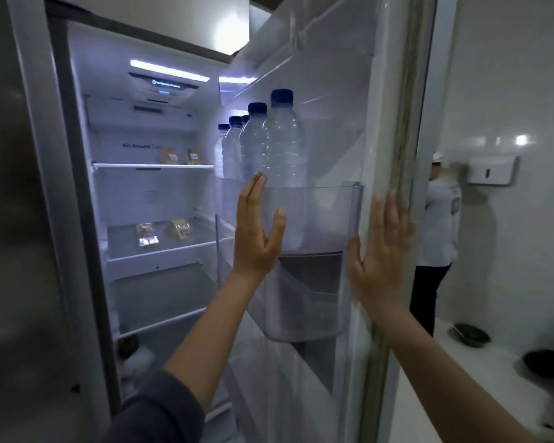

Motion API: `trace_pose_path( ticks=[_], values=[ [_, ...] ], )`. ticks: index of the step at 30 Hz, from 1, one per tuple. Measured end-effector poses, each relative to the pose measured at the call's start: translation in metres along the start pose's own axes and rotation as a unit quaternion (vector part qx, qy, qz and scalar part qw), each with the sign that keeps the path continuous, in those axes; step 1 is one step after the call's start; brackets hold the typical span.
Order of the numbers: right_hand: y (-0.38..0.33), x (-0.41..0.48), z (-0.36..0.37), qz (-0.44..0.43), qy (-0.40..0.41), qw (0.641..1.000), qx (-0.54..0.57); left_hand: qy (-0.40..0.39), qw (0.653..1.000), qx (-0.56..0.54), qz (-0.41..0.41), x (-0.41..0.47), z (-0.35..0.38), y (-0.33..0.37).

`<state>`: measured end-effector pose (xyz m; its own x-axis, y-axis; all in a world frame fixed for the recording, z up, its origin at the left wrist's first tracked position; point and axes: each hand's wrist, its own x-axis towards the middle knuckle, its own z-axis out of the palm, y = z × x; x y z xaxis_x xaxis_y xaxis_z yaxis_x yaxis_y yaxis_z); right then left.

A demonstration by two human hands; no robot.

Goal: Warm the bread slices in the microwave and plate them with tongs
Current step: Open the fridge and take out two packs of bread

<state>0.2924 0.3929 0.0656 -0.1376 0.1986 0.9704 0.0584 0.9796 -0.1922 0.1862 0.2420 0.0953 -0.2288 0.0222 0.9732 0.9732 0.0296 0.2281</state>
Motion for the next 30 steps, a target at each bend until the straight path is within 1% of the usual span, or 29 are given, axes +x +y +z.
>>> trace_pose_path(
  ticks=[2,3,6,12,15,17,20,23,26,30],
  values=[
    [0.001,-0.016,0.007,-0.035,-0.034,0.999,0.017,-0.028,0.999,-0.008,0.021,-0.003,0.013,0.001],
    [0.002,-0.023,0.009,-0.029,-0.051,0.998,0.031,-0.042,0.999,-0.008,0.031,-0.004,0.019,0.0],
    [0.01,-0.032,0.015,0.037,-0.057,0.996,0.055,-0.07,0.997,0.006,0.033,-0.005,0.037,-0.011],
    [0.045,-0.03,0.014,0.115,-0.064,0.988,0.082,-0.141,0.987,0.08,0.0,0.012,0.074,-0.036],
    [0.067,-0.028,0.015,0.147,-0.073,0.981,0.102,-0.161,0.983,0.089,-0.019,0.023,0.088,-0.042],
    [0.081,-0.026,0.016,0.168,-0.078,0.977,0.11,-0.168,0.981,0.089,-0.034,0.024,0.099,-0.044],
    [0.1,-0.025,0.017,0.194,-0.088,0.97,0.115,-0.169,0.979,0.109,-0.029,0.024,0.118,-0.038],
    [0.112,-0.023,0.016,0.208,-0.099,0.965,0.122,-0.166,0.977,0.134,-0.014,0.028,0.136,-0.031],
    [0.12,-0.018,0.016,0.234,-0.095,0.96,0.117,-0.153,0.98,0.126,0.001,0.031,0.152,-0.028],
    [0.125,-0.015,0.013,0.235,-0.093,0.963,0.095,-0.144,0.981,0.133,0.016,0.031,0.162,-0.027]
  ],
)
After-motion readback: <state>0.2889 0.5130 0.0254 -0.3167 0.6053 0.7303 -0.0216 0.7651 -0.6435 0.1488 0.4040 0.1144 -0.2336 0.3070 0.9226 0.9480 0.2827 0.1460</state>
